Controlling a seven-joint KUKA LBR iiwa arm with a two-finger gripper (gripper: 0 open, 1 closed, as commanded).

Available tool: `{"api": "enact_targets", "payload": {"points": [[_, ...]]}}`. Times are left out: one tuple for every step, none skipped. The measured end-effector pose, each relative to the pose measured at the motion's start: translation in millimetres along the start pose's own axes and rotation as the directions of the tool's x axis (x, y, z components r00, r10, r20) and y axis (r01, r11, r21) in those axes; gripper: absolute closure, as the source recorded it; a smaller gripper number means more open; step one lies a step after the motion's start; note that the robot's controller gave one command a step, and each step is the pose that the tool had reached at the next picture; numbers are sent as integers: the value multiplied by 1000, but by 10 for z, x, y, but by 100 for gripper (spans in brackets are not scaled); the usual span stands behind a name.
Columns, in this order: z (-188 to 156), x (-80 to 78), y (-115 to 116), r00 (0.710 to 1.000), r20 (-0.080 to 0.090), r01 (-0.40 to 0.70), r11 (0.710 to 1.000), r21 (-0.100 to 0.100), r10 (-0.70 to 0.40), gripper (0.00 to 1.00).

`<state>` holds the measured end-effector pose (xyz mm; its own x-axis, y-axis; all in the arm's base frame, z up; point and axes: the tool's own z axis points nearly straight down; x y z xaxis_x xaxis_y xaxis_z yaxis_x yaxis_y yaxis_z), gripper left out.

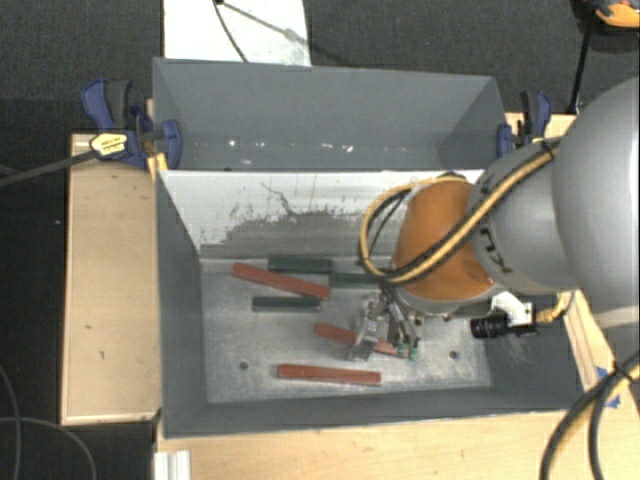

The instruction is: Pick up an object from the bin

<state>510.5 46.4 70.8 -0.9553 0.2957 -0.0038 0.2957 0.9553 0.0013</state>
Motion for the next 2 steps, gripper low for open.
{"api": "enact_targets", "payload": {"points": [[4,1,-1,1000,-1,-1,1000,0,1,100],[-11,6,-3,1000,-2,-1,1000,1,1,100]]}}
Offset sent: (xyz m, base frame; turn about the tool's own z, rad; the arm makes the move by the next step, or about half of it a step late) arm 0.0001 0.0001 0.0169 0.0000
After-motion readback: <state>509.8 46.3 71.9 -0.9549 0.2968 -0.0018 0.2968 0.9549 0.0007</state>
